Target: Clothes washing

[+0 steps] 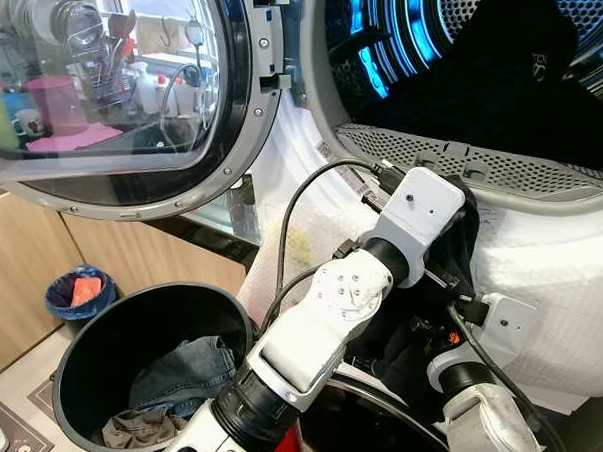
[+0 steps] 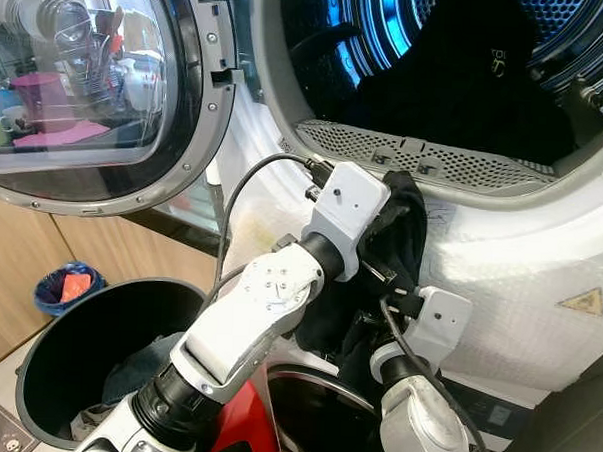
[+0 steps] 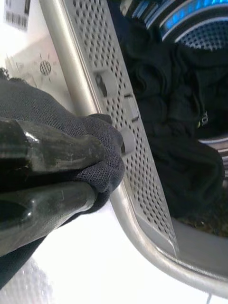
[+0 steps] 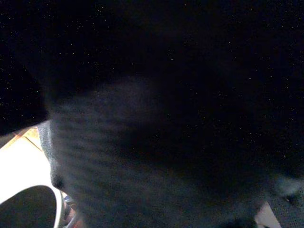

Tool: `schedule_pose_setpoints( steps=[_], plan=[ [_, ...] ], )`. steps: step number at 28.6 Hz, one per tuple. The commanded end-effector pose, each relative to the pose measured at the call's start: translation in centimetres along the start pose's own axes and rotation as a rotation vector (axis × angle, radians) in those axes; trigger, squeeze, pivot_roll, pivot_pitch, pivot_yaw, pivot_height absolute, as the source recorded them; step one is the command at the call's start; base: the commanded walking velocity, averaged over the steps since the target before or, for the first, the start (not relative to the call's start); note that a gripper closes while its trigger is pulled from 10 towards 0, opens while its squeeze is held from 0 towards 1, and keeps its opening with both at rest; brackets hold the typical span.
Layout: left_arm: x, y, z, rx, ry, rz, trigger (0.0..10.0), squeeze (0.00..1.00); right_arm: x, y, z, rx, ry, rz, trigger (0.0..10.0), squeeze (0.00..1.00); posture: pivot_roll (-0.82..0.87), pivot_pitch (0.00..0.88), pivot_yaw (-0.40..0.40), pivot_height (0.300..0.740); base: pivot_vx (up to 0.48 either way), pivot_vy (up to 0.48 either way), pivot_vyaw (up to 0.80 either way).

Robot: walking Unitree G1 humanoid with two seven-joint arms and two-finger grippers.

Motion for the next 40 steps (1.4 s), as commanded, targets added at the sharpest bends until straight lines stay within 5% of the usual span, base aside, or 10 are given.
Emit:
schedule_pose_setpoints(
  steps=[1,11,20,22,23,24,26,32,40],
  plan=[
    [5.2,-2.2,-0.8,-0.075,-0.19,0.099,10.0,1.0,0.3,0.6,-0.3,0.019,-0.016,-0.042,0.0,0.0,-0.1,0.0,0.05,0.74,0.0,0.0,0.0],
    [5.9,-2.7,-0.5,-0.135,-0.23,0.155,10.0,1.0,0.6,1.3,-0.4,0.052,-0.033,-0.124,0.0,0.0,-0.1,0.0,0.046,0.74,0.0,0.0,0.0],
    [6.4,-3.5,0.0,-0.22,-0.255,0.221,10.0,1.0,0.9,2.3,-0.3,0.128,-0.043,-0.299,0.0,0.0,-0.11,0.0,0.048,0.74,0.0,0.0,0.0],
    [6.3,-4.0,0.3,-0.257,-0.253,0.219,10.0,1.0,0.8,2.6,-0.2,0.16,-0.036,-0.351,1.6,0.0,-0.11,0.0,0.05,0.74,0.0,0.0,0.0],
    [6.3,-4.2,0.4,-0.271,-0.253,0.219,10.0,1.0,0.9,2.9,-0.1,0.181,-0.036,-0.394,3.8,0.0,-0.11,0.0,0.051,0.74,0.0,0.0,0.0],
    [6.2,-4.5,0.5,-0.287,-0.253,0.219,10.0,1.0,0.9,3.2,0.0,0.206,-0.036,-0.451,4.7,0.0,-0.11,0.0,0.052,0.74,0.0,0.0,0.0],
    [6.1,-4.6,0.6,-0.299,-0.251,0.217,10.0,1.0,0.9,3.5,0.1,0.227,-0.025,-0.509,10.0,0.0,-0.11,0.0,0.053,0.74,0.0,0.0,0.0],
    [4.9,-3.3,1.1,-0.289,-0.235,0.181,10.0,1.0,1.3,3.7,0.4,0.264,-0.026,-0.676,10.0,0.0,-0.11,0.0,0.053,0.74,0.0,0.0,0.0],
    [2.7,0.0,3.7,-0.276,-0.221,0.159,10.0,1.0,4.8,4.8,0.5,0.467,-0.059,-0.664,10.0,0.0,-0.1,0.0,0.044,0.74,0.0,0.0,0.0]
  ],
)
Point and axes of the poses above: a point about 5 cm out from each wrist's last joint towards the gripper, its own z axis pointing back from the gripper into the wrist, its own x axis along the axis of the wrist's last joint, y = z × x, the point moved 3 cm from there along -z, pointing out of the wrist towards the gripper, and after that the axes turned 9 degrees about -z, right-handed, at the moved point
